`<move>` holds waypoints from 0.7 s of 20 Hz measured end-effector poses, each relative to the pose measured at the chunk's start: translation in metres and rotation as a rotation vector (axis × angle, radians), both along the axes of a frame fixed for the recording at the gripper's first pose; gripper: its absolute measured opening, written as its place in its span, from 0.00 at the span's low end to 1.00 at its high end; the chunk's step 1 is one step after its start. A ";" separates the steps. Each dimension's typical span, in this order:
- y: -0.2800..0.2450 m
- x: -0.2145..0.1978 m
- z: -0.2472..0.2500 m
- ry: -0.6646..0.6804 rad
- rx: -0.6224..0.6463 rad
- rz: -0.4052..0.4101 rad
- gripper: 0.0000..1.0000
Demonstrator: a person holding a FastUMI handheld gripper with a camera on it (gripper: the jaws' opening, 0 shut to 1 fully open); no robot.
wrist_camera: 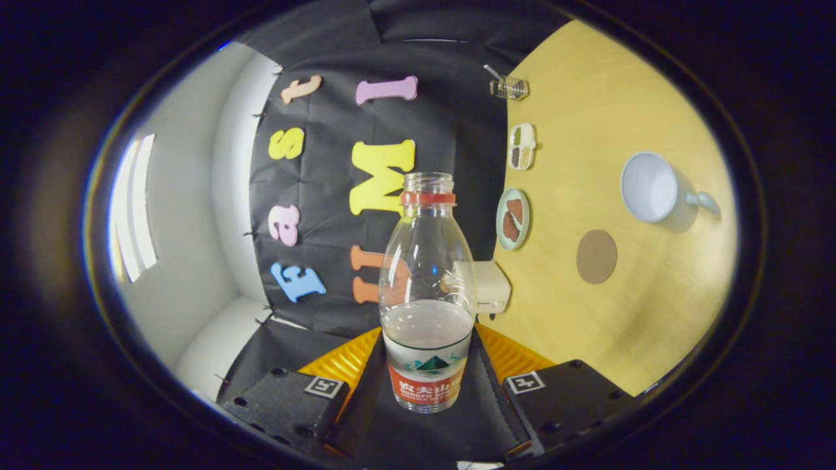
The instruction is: Take the bottle from table, then pour the juice into the cup, finally place the bottle on the coaster
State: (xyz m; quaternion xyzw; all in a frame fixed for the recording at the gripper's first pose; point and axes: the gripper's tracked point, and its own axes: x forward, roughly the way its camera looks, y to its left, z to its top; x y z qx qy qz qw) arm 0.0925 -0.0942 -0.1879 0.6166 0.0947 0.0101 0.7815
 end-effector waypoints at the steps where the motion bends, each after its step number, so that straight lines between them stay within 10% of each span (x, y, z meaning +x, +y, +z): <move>1: 0.002 -0.002 0.006 -0.011 -0.053 0.008 0.76; 14: -0.014 -0.032 0.078 -0.048 -1.065 0.033 0.76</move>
